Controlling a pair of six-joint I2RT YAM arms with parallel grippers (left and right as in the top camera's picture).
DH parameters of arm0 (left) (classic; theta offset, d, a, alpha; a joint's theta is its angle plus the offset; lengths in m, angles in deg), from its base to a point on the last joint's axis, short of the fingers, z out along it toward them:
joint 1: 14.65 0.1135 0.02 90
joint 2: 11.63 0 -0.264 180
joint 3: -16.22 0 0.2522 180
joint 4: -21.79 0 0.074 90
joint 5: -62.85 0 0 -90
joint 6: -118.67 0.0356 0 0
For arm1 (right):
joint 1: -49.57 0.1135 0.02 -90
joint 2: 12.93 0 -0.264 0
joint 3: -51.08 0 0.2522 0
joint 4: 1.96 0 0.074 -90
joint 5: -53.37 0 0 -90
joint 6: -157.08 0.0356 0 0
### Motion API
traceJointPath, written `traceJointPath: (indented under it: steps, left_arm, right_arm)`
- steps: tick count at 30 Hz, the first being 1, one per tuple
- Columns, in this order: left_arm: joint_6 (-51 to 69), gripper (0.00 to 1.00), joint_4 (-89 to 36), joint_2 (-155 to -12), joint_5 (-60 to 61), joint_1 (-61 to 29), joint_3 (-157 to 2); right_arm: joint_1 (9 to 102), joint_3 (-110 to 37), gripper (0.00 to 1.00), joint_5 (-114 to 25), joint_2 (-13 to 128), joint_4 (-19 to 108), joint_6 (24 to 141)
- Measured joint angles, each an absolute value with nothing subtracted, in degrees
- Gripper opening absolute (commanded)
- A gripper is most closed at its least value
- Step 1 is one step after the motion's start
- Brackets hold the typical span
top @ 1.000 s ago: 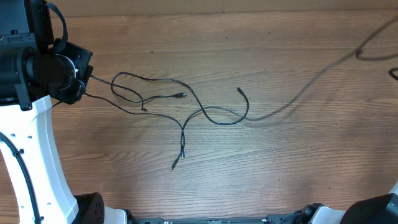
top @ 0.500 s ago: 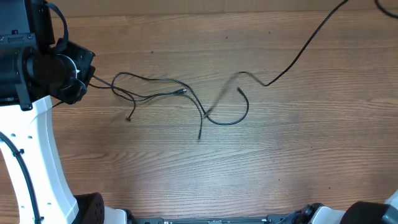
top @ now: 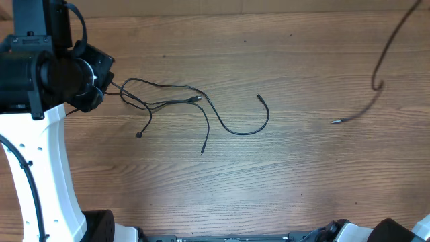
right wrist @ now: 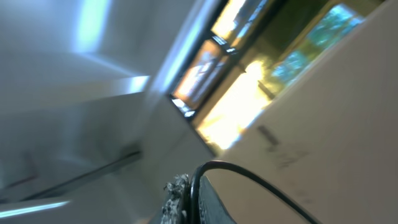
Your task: Untangle cables
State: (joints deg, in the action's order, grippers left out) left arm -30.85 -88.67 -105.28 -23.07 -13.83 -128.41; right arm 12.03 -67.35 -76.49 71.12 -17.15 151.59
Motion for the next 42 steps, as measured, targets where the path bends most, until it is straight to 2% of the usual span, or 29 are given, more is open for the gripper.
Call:
traceJointPath:
  steps: [8, 14, 18, 25, 26, 30, 32, 34, 36, 38, 42]
  left_arm:
    - [-29.78, 0.04, -88.67, -105.28, -22.9, -14.36, -128.41]
    - [-28.08, 0.04, -88.65, -105.28, -22.9, -14.36, -128.41]
    - [-27.64, 0.04, -88.67, -105.28, -22.9, -14.36, -128.41]
    - [-26.85, 0.04, -88.67, -105.28, -22.9, -14.36, -128.41]
    - [-26.77, 0.04, -88.65, -105.28, -22.9, -14.36, -128.41]
    - [-26.61, 0.04, -88.65, -105.28, -22.9, -14.36, -128.41]
    - [-26.59, 0.04, -88.65, -105.28, -22.92, -14.38, -128.41]
    - [-26.61, 0.04, -88.65, -105.28, -22.9, -14.6, -128.41]
    - [-26.61, 0.04, -88.67, -105.28, -22.9, -14.9, -128.41]
    - [-26.59, 0.04, -88.65, -105.28, -22.88, -15.47, -128.41]
    - [-26.61, 0.04, -88.65, -105.28, -22.88, -16.57, -128.41]
  right_arm:
    - [9.17, -67.5, 0.04, -73.62, 71.27, 4.43, 124.51]
    - [5.19, -67.54, 0.04, -62.41, 73.48, 23.95, 105.78]
    - [2.92, -67.54, 0.04, -57.1, 77.53, 30.31, 97.08]
    - [0.88, -67.52, 0.04, -45.47, 85.11, 41.47, 91.2]
    - [0.77, -67.52, 0.07, -44.12, 86.12, 42.65, 90.98]
    - [0.14, -67.52, 0.34, -40.6, 90.64, 46.79, 90.26]
    - [0.05, -67.52, 0.61, -39.81, 92.54, 48.29, 90.26]
    - [0.05, -67.5, 0.82, -39.64, 93.52, 48.97, 89.56]
    - [0.07, -67.5, 0.94, -40.16, 93.79, 49.06, 89.51]
    - [0.07, -67.5, 1.0, -41.3, 93.74, 48.91, 89.38]
    - [0.07, -67.5, 1.0, -46.02, 93.74, 50.0, 89.32]
